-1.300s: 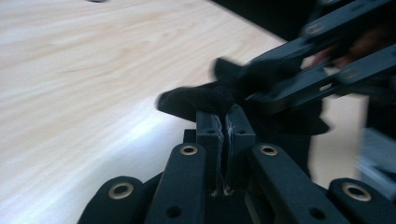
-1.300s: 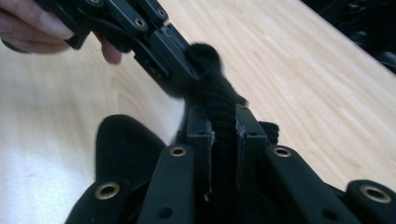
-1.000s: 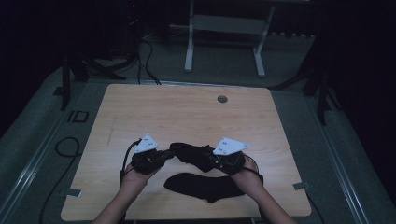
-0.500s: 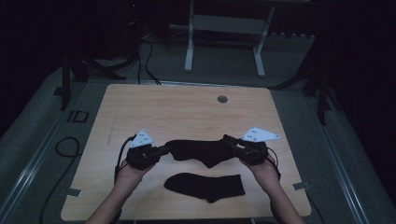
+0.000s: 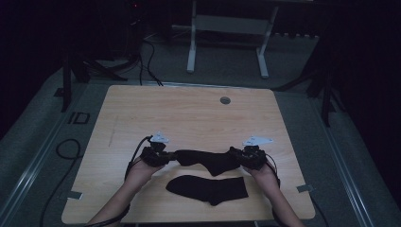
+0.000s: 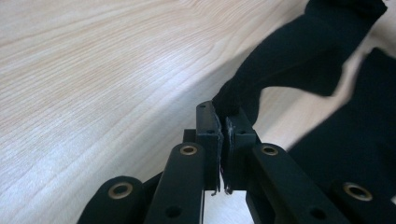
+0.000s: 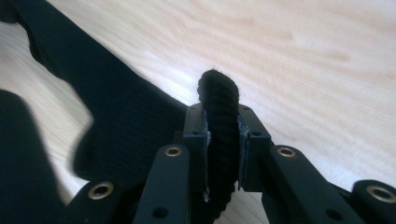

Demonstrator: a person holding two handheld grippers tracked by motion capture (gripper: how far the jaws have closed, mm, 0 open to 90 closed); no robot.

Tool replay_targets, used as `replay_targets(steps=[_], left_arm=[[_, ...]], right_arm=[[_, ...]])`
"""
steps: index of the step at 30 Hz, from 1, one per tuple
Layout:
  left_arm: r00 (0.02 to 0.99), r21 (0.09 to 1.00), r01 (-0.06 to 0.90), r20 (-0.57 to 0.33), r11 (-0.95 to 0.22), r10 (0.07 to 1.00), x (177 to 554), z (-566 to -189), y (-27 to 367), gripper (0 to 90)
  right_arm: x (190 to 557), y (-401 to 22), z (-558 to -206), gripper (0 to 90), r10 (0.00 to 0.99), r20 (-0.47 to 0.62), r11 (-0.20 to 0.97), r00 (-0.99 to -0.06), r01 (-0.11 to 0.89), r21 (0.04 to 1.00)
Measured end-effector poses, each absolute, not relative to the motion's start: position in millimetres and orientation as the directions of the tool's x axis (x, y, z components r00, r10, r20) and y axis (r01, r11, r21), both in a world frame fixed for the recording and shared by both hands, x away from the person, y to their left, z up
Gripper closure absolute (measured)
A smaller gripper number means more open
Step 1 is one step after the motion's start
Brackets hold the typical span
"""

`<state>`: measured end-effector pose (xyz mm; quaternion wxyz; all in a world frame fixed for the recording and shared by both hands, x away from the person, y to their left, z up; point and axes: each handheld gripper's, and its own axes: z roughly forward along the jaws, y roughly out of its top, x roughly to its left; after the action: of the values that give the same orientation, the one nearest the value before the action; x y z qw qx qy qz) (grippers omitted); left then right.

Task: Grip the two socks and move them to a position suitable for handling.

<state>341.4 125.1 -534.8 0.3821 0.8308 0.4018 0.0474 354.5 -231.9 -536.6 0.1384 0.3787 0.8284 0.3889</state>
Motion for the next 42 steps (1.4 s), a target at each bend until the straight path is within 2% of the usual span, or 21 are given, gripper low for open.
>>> replay_targets(steps=[4,8,9,11,14,15,17,18,19,21,24,29,32,34,35,42], left_arm=[[0.691,0.65,0.627,-0.209,-0.429,0.692,348,-542,118,85.0],[0.678,0.654,0.624,-0.181,-0.427,0.713,349,-543,116,68.8],[0.672,0.659,0.626,-0.184,-0.417,0.717,349,-543,118,68.4],[0.657,0.666,0.629,-0.179,-0.402,0.732,350,-542,120,60.1],[0.641,0.674,0.627,-0.162,-0.39,0.75,349,-540,123,59.1],[0.626,0.695,0.61,-0.128,-0.381,0.769,348,-536,124,59.1],[0.622,0.721,0.592,-0.125,-0.36,0.773,345,-531,124,59.2],[0.626,0.731,0.584,-0.131,-0.352,0.769,344,-529,123,59.5],[0.625,0.738,0.579,-0.128,-0.347,0.77,342,-527,121,60.7],[0.628,0.751,0.57,-0.135,-0.335,0.766,339,-524,117,69.1],[0.674,0.741,0.554,-0.131,-0.38,0.727,335,-525,104,82.4],[0.691,0.676,0.576,-0.1,-0.461,0.716,342,-542,89,88.9],[0.687,0.655,0.586,-0.09,-0.477,0.721,345,-547,89,88.9],[0.68,0.639,0.595,-0.077,-0.487,0.729,349,-553,91,88.9],[0.676,0.643,0.597,-0.08,-0.48,0.733,350,-554,91,89.0],[0.653,0.65,0.6,-0.061,-0.467,0.755,364,-556,99,89.6]], right_arm=[[362,-234,-547,67.0,0.754,0.049,0.424,-0.655,0.542,0.725],[367,-239,-548,52.7,0.767,0.032,0.433,-0.641,0.554,0.711],[368,-241,-547,50.3,0.771,0.032,0.431,-0.636,0.557,0.71],[369,-245,-545,49.3,0.779,0.045,0.414,-0.626,0.566,0.713],[368,-249,-541,47.8,0.789,0.042,0.399,-0.613,0.564,0.723],[366,-254,-533,44.4,0.799,0.036,0.384,-0.6,0.555,0.738],[365,-257,-526,44.2,0.806,0.021,0.379,-0.592,0.543,0.749],[365,-258,-522,46.6,0.807,0.018,0.376,-0.59,0.537,0.755],[363,-259,-520,56.1,0.803,0.02,0.375,-0.596,0.531,0.76],[359,-255,-518,74.7,0.797,-0.01,0.392,-0.603,0.506,0.768],[356,-247,-522,88.9,0.773,-0.014,0.423,-0.634,0.498,0.757],[359,-237,-543,89.4,0.75,-0.04,0.491,-0.66,0.516,0.702],[361,-238,-548,88.9,0.751,-0.038,0.498,-0.659,0.528,0.688],[362,-240,-552,85.5,0.755,-0.045,0.506,-0.654,0.538,0.674],[360,-243,-555,83.2,0.756,-0.036,0.498,-0.653,0.539,0.679],[356,-247,-556,83.2,0.757,-0.027,0.484,-0.653,0.533,0.694]])
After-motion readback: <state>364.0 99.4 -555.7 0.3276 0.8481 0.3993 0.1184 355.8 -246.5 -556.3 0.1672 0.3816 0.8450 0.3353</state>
